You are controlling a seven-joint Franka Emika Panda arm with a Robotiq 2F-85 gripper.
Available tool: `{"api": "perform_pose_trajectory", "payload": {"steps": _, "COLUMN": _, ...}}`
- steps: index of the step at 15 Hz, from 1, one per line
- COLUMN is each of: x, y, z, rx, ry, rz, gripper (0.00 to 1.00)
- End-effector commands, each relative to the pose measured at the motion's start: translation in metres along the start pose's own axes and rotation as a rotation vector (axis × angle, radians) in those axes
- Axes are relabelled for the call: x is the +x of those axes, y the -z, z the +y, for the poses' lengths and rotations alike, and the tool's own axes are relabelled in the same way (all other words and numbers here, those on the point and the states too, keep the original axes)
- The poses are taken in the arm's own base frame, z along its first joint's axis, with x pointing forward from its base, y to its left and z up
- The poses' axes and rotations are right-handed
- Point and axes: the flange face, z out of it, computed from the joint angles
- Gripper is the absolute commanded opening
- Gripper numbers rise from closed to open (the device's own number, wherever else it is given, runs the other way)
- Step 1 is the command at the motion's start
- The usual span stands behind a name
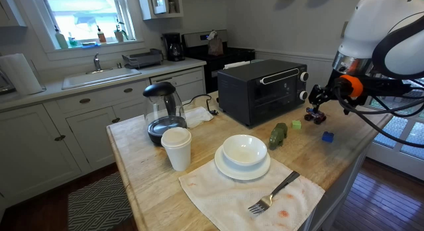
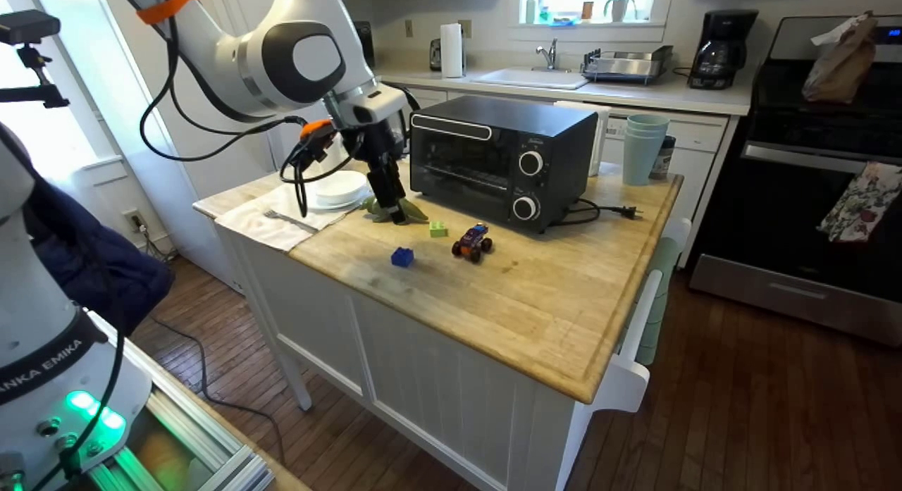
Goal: Twist the block on the table
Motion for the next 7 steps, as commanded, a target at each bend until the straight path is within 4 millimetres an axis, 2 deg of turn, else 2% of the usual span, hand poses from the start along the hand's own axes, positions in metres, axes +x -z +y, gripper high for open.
{"api": "perform_pose_trajectory", "payload": {"steps": 1, "x": 0.011, "y": 0.016, "z": 0.003, "rx": 0.017, "ry": 0.003, "rz": -0.021, "gripper": 1.0}}
{"api": "perform_pose_trajectory", "payload": {"steps": 2, "x": 0.014, "y": 0.019, "z": 0.004, "rx": 0.015, "ry": 0.005, "rz": -0.025, "gripper": 1.0}}
{"api": "perform_pose_trajectory", "payload": {"steps": 3, "x": 0.007, "y": 0.006, "z": 0.0, "rx": 0.003, "ry": 0.006, "rz": -0.007, "gripper": 1.0}}
{"api": "perform_pose_trajectory", "payload": {"steps": 7, "x": 0.013, "y": 0.011, "z": 0.003, "rx": 0.008, "ry": 0.005, "rz": -0.008, "gripper": 1.0}}
